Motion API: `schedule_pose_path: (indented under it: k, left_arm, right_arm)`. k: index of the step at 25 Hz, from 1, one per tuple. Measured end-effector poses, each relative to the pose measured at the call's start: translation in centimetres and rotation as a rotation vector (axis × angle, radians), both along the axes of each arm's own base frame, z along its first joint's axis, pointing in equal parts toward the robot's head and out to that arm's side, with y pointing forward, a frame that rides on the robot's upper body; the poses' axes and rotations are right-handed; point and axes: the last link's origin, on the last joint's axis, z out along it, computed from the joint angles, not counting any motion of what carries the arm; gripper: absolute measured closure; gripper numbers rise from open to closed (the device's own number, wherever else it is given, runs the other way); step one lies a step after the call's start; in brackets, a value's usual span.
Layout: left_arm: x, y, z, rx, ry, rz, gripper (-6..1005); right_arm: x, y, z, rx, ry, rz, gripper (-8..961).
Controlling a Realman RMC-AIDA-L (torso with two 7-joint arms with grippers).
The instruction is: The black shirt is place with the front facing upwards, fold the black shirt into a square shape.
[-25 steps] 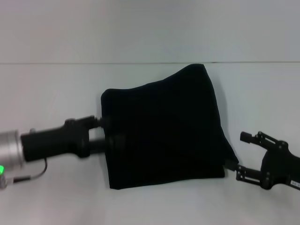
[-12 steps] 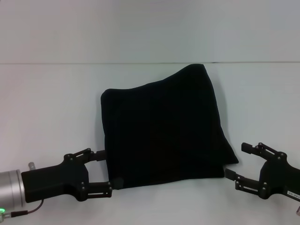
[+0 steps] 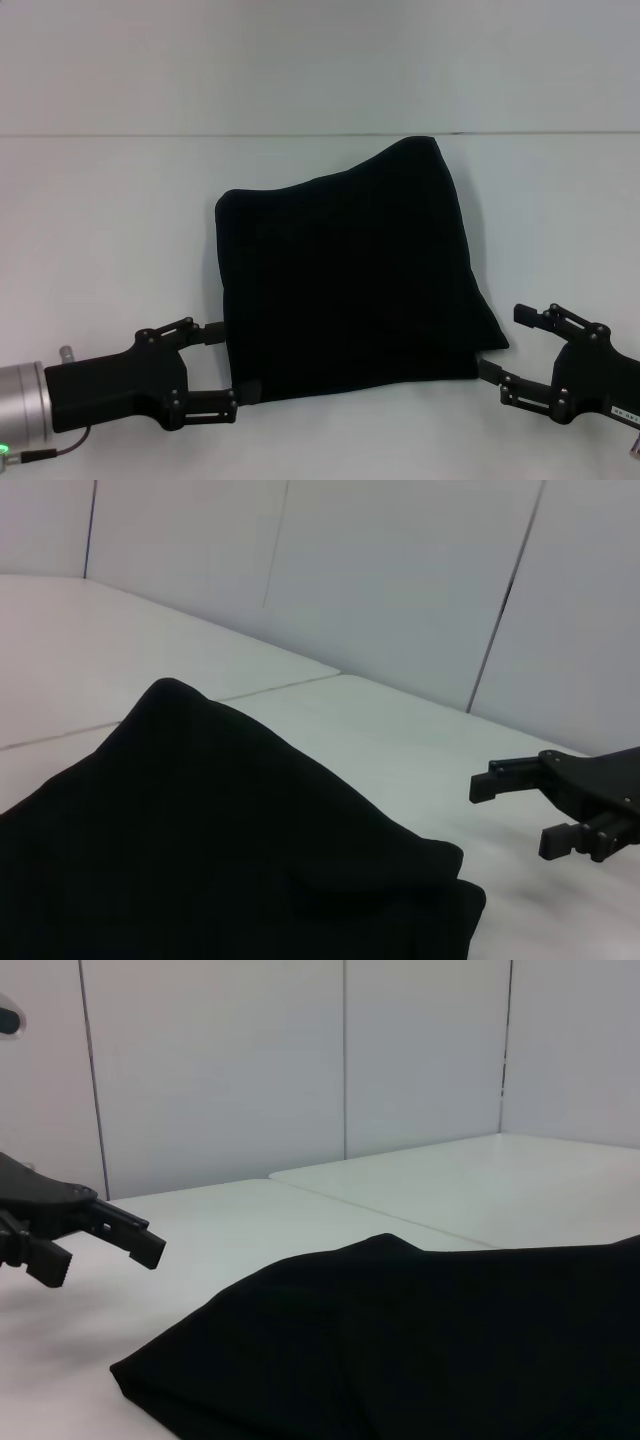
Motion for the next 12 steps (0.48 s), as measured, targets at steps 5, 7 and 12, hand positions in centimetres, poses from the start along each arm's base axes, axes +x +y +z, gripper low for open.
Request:
schedule_pose_path:
  k: [5, 7, 12]
  left_arm:
    - [-0.16, -0.02, -0.05, 0.0, 0.012, -0.002, 51]
    - [-0.18, -0.02, -0.06, 0.001, 0.014, -0.001, 51]
    - [-0.17, -0.03, -0.07, 0.0, 0.013, -0.001, 51]
  right_arm:
    - [-0.1, 0.04, 0.02, 0.0, 0.004, 0.004, 58]
    - [-0.15, 0.06, 0.04, 0.001, 0.006, 0.006, 58]
    - [-0.25, 0.07, 0.03, -0.001, 0.008, 0.011, 59]
